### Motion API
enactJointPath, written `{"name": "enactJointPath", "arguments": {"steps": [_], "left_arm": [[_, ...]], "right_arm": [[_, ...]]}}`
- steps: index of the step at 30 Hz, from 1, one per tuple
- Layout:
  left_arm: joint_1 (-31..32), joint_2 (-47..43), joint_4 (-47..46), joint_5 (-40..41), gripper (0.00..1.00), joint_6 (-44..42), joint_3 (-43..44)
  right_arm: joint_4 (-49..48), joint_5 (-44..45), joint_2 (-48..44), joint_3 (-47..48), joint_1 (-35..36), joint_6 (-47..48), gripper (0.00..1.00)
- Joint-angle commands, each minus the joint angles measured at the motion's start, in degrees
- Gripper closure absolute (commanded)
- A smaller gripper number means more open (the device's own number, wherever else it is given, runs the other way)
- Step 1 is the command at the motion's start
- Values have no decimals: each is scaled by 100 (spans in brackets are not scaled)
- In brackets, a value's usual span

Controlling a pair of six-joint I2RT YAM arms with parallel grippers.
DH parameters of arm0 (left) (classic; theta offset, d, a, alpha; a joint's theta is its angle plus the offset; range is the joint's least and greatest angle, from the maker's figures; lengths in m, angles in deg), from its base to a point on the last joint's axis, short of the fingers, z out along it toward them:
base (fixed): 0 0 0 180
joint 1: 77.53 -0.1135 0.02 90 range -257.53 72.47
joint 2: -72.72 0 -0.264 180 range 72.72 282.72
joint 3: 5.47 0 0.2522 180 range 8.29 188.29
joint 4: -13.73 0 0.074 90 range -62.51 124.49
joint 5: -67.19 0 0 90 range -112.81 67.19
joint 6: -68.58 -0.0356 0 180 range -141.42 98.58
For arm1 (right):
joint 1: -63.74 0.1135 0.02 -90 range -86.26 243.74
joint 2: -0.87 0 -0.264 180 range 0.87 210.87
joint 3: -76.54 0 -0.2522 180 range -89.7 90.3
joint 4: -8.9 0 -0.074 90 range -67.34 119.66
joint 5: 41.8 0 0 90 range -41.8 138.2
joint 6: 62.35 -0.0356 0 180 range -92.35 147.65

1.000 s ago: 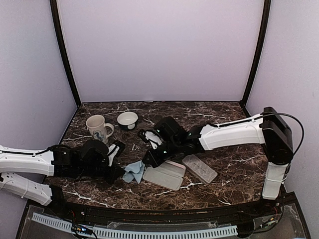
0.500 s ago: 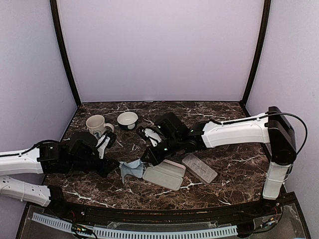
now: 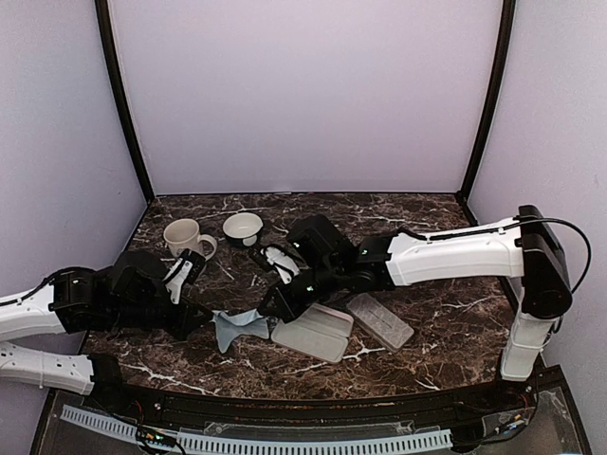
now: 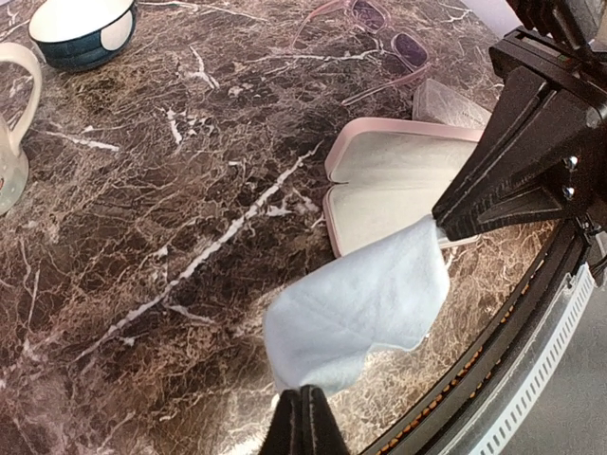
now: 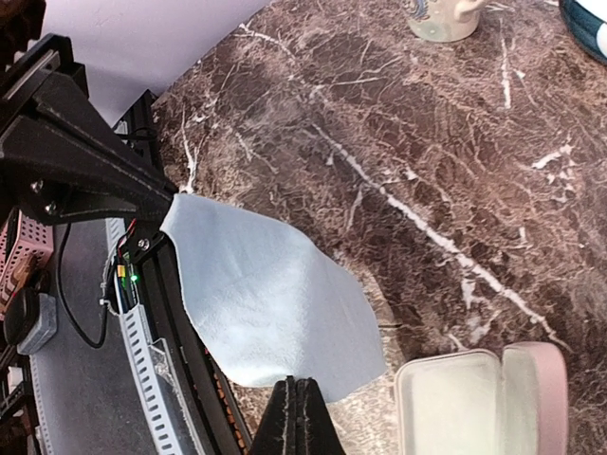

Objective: Organize the sunglasses
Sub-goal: Fold the glasses cleaning cloth at the center of the board.

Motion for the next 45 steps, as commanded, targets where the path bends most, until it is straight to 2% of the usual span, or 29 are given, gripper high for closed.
{"name": "enactJointPath", "arguments": {"steps": [1,6,14,26,45], "left_arm": [[131,-262,487,55,100,188,139],[211,-288,713,109,100,547,137],[223,58,161,183,100,978,-249],[202,931,-319,805,100,913,-342],[-757,1293,-641,850,100,335,-421]], "right_arm": [[-33,71,-223,133,188,-185,100],[-87,200,-255,43,299,-399,100],[-127,355,-56,56,269,-566,100],[-85,255,594,349,-62,-465,100],[258,310,1381,1268,-446,51,100]]}}
